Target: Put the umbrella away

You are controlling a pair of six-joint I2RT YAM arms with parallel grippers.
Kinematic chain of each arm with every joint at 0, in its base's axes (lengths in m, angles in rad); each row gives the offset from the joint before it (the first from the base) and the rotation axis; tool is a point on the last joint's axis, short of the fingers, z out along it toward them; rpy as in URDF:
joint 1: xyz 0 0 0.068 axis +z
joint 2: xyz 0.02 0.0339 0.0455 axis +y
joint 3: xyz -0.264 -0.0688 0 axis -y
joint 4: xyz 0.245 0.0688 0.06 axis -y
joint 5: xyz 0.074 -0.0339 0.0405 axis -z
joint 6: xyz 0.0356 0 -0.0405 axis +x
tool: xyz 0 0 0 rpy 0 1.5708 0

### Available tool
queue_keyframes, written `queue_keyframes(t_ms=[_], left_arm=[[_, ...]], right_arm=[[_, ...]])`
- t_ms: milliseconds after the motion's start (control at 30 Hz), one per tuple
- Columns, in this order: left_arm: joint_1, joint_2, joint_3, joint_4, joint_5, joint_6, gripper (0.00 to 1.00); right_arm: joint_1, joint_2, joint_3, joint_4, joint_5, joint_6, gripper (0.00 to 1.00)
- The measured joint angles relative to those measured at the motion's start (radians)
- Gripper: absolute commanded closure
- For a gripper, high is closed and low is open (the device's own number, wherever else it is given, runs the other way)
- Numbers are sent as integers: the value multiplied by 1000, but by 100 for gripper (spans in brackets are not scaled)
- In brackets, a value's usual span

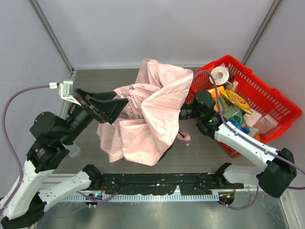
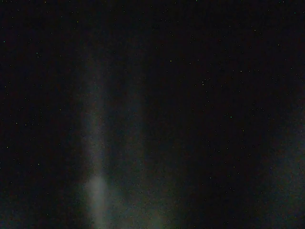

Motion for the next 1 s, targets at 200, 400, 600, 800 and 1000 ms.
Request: queue_keyframes(t_ms=[200,400,600,800,1000], left_arm=[[0,55,29,26,58,0,0],[2,164,42,33,61,10,0],[2,128,-6,58,26,20,0],[2,56,-41,61,-63,-36,0],[1,23,-106,122,-79,-117,0]], right_arm=[[3,0,0,-5,-13,2,100],[1,0,0,-27,-14,15,100],[2,0,6,-47,-12,12,100],[7,0,36,-48,1,4,100],[24,3,47,-42,3,4,100]])
